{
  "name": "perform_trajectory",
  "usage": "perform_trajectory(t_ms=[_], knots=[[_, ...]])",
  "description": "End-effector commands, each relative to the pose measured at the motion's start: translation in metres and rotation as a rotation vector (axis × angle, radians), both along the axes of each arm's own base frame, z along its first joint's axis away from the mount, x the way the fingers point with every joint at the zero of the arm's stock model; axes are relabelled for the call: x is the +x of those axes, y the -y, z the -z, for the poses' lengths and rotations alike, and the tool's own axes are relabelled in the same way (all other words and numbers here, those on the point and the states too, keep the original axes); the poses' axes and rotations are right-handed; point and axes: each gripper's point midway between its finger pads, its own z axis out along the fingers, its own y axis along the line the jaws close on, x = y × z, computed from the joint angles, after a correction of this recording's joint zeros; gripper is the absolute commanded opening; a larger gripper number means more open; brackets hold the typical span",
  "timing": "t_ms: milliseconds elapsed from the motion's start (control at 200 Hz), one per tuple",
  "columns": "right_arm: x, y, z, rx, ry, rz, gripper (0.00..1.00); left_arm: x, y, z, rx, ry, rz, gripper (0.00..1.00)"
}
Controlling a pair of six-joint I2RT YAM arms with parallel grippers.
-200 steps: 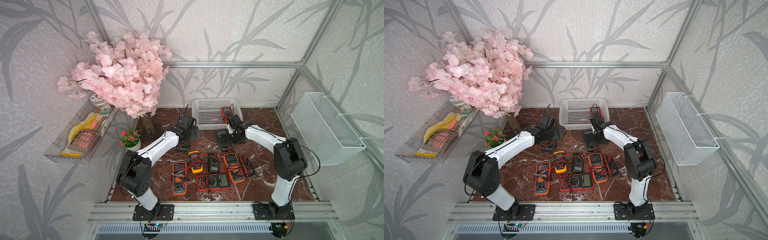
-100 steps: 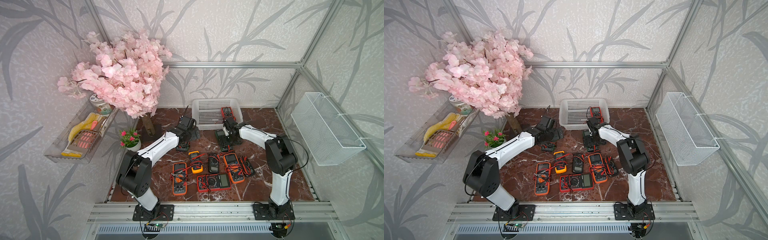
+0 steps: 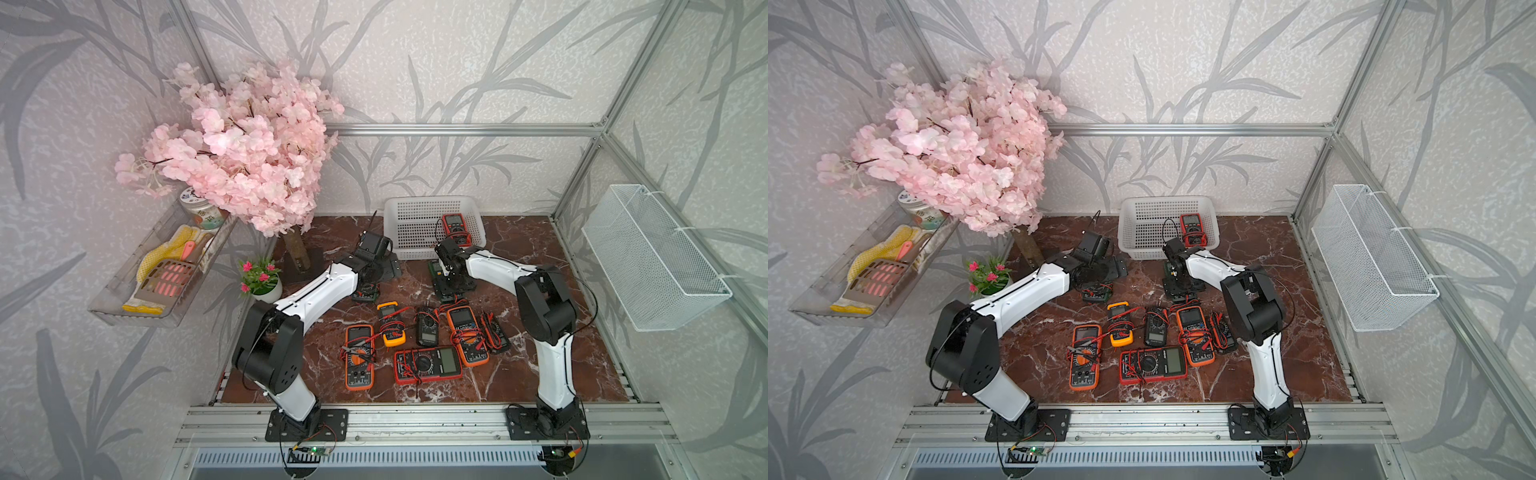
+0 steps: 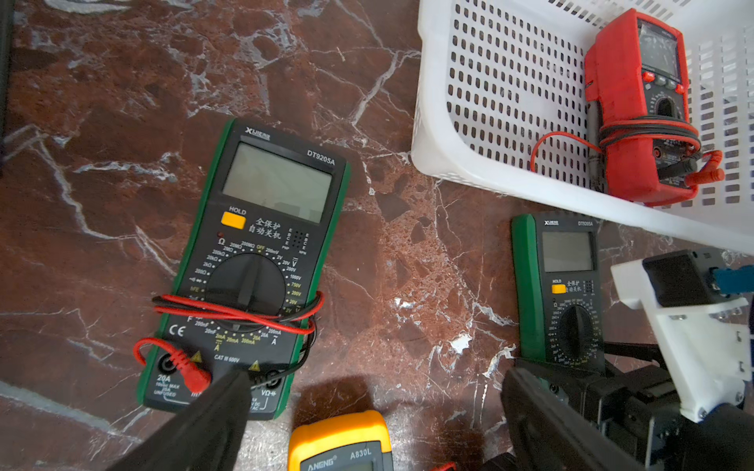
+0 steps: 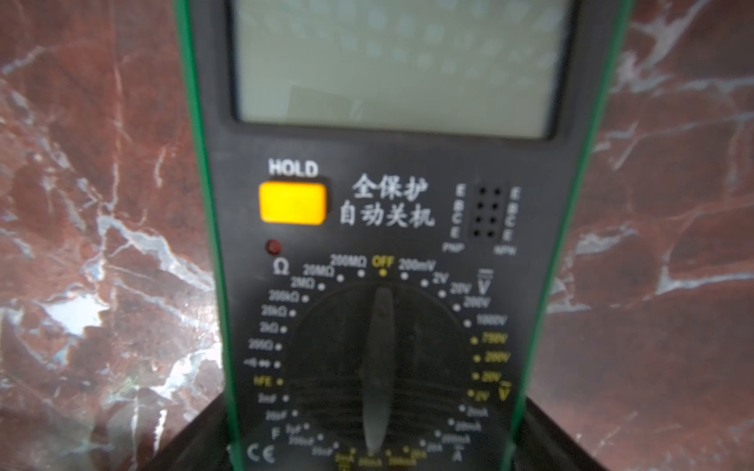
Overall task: Put the multimeter into the basket
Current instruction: Pick up the multimeter from the center of the board.
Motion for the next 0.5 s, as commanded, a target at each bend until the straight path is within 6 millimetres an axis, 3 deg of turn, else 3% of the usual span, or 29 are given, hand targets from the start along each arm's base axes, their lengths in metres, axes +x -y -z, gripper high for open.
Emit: perform_trajectory(t_ms=[0,180,495], knots=[[-0.006,0.0,0.001,-0.022,-0.024,-0.011,0.78,-0.003,-0.003,-0.004,-0.008,0.011,-0.003,1.0],[-0.005,-0.005,-0.013,0.015,-0.008,-0.006,0.64,-0.003,-0.002,-0.005,-0.011,0.011,-0.001,1.0],[-0.01,-0.015,-0.055,0.099,0.022,0.003,0.57,-0.003,-0.001,-0.009,-0.021,0.02,0.006,1.0]])
